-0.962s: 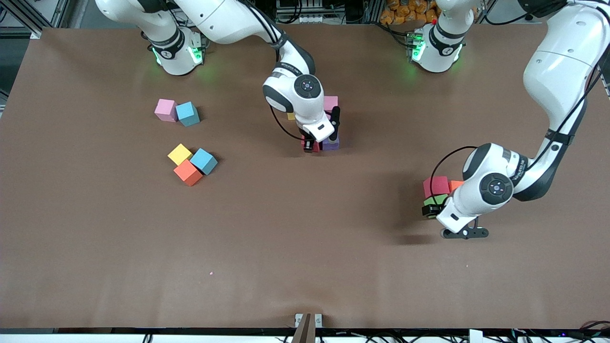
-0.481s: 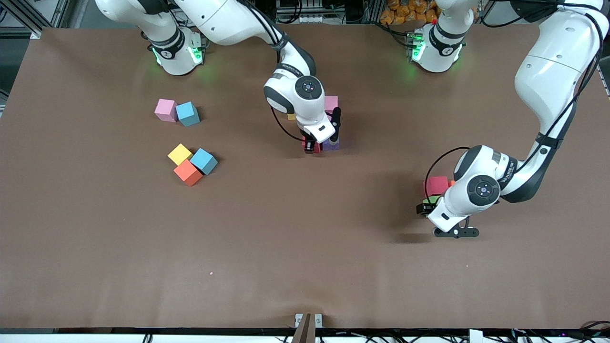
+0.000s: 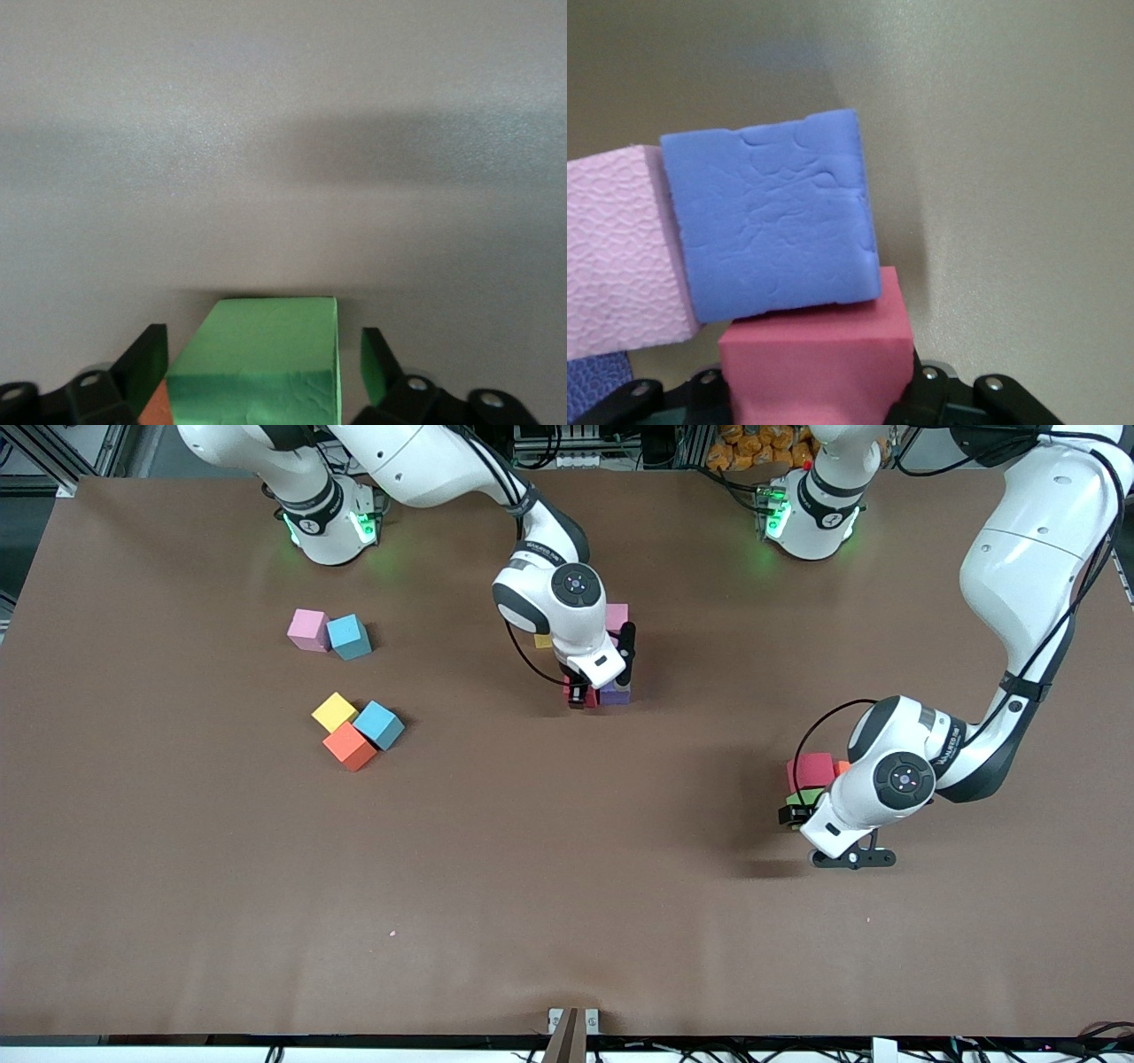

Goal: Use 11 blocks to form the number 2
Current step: 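Release the pink block from the right gripper while the left gripper lifts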

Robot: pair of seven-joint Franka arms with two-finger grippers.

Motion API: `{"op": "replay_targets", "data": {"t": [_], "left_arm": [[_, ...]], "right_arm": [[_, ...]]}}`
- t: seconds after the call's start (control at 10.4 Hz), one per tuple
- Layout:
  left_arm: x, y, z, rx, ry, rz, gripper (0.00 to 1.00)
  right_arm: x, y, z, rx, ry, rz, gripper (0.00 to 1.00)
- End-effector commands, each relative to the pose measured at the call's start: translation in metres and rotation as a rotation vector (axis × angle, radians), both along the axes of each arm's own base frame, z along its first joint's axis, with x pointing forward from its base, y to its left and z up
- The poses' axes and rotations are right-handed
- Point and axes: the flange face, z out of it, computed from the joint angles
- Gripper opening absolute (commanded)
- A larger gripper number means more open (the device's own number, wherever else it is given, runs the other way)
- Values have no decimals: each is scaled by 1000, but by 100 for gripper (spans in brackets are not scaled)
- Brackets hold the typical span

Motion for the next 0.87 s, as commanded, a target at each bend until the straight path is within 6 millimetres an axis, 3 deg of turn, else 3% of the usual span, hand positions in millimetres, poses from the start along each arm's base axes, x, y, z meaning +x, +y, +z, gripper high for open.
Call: {"op": "replay_targets", "data": {"t": [0.0,0.19,0.58,0.67,0.77], "left_arm": [[1,3,10,25,-12,4,92],[-1,4,10,31,5,9,92],[-5,1,16,54,34,23,90],[-6,1,16,58,39,24,89],[-5,-3,24,57,29,21,88]], "right_arm": [[0,6,-5,-7,-10,-11,70],[0,5,-5,-8,-9,-11,85],[2,5,2,-2,-13,-16,88],[4,4,4,0,-15,-19,100],[6,3,9,4,-17,-23,100]]}}
